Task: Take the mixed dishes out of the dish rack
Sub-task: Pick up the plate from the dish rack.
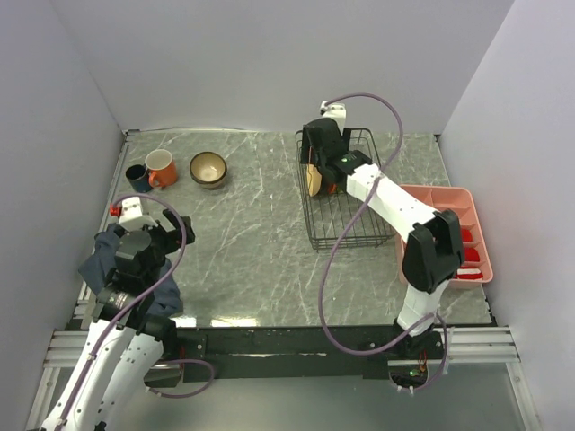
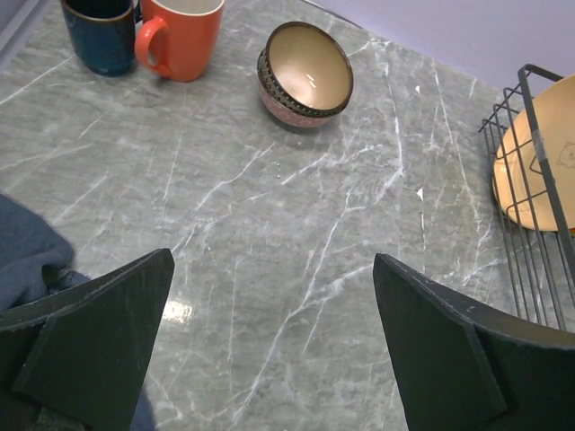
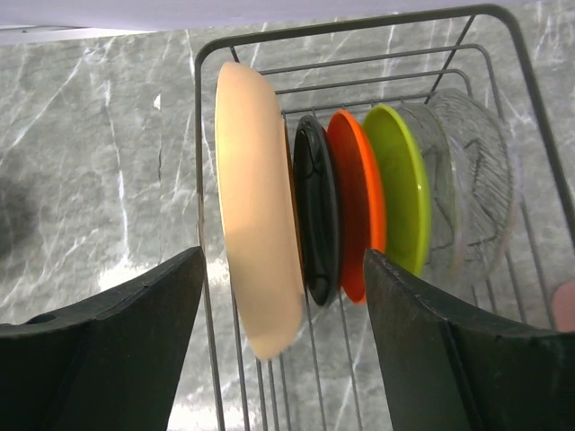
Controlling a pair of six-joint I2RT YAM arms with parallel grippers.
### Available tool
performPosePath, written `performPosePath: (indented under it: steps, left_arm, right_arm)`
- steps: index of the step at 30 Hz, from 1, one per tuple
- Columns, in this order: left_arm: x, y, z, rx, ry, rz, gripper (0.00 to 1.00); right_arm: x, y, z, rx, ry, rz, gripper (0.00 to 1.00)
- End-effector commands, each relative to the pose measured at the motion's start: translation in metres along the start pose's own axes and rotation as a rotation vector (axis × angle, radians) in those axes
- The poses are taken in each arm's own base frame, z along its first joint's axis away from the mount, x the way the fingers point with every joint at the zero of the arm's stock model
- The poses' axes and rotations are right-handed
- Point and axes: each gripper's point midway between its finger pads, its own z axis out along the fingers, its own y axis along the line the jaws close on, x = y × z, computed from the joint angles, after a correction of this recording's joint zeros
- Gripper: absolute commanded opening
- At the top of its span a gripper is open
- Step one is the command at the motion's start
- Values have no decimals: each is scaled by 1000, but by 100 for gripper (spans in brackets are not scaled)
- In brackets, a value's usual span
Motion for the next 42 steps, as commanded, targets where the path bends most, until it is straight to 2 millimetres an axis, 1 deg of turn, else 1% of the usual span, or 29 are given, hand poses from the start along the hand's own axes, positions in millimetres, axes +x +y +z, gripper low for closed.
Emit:
performPosePath:
  steps: [1, 2, 4, 5, 6, 7, 8, 9, 10, 12, 13, 14, 15, 16, 17, 18, 19, 20, 22, 23, 25, 26, 28, 29, 32, 35, 38, 42]
  left_arm:
    - [-12, -6, 3, 14, -51, 7, 99]
    - [-12, -7, 3, 16, -50, 8, 99]
    - [-12, -8, 2, 20, -52, 9, 100]
    - [-12, -8, 3, 20, -52, 9, 99]
    - [-11, -8, 3, 22, -51, 11, 99]
    - [-12, -8, 2, 23, -55, 11, 100]
    - [-12, -8, 2, 25, -56, 11, 99]
    - [-12, -8, 2, 27, -57, 12, 99]
    - [-12, -9, 1, 32, -59, 12, 99]
    - [-13, -9, 1, 33, -62, 12, 99]
    - [-14, -9, 0, 34, -68, 13, 99]
    - [-14, -9, 0, 37, -67, 15, 99]
    - [-14, -9, 0, 36, -69, 14, 100]
    - [-14, -9, -1, 37, -71, 13, 99]
    - [-15, -9, -1, 40, -73, 14, 99]
    - [-16, -10, -1, 43, -77, 13, 99]
    - [-16, -10, -2, 44, -80, 12, 99]
    - [-16, -11, -2, 49, -79, 13, 99]
    - [-16, -11, -2, 51, -81, 13, 99]
    - [-16, -12, -3, 56, -81, 14, 99]
    - [-16, -13, -3, 59, -81, 14, 99]
    - [-15, -13, -3, 61, -81, 16, 100]
    - [-15, -14, -4, 64, -80, 17, 99]
    - [-15, -14, -4, 66, -81, 18, 99]
    - [-15, -15, -4, 69, -81, 17, 99]
    - [-14, -15, -4, 69, -78, 20, 99]
    - [-14, -16, -4, 71, -79, 20, 99]
    - [-14, -16, -4, 73, -78, 20, 99]
  right_arm:
    - [-15, 9, 7, 36, -22, 40, 78]
    - [-6, 6, 15, 66, -4, 25, 77]
    - [-7, 7, 20, 81, -4, 20, 75]
    - [0, 8, 25, 99, 6, 2, 73]
    - [2, 7, 27, 112, 14, -9, 72]
    - [-1, 9, 27, 120, 7, -11, 70]
    - [4, 12, 30, 127, 14, -24, 68]
    - [5, 10, 30, 147, 14, -32, 67]
    - [3, 12, 29, 150, 8, -32, 67]
    - [8, 14, 31, 173, 12, -52, 61]
    - [5, 15, 30, 181, 5, -50, 61]
    - [8, 15, 33, 198, 8, -61, 57]
    - [10, 15, 32, 210, 16, -74, 56]
    - [7, 12, 33, 236, 5, -75, 53]
    - [8, 13, 33, 243, 5, -81, 49]
    - [6, 13, 32, 250, 5, -87, 48]
    - [6, 10, 33, 274, -2, -95, 45]
    - [7, 9, 32, 285, 1, -107, 39]
    - [3, 11, 30, 304, -15, -121, 33]
    - [3, 10, 29, 311, -14, -133, 27]
    - [0, 15, 26, 308, -23, -147, 20]
    - [-3, 14, 23, 321, -34, -156, 13]
    - [-6, 19, 18, 322, -51, -171, 10]
    - [-10, 16, 15, 345, -67, -189, 6]
    - [-20, 18, 6, 379, -107, -231, 2]
    - [-30, 23, -2, 395, -140, -273, 1]
    - [-39, 23, -7, 432, -172, -317, 0]
    - [-46, 25, -14, 470, -199, -371, 0]
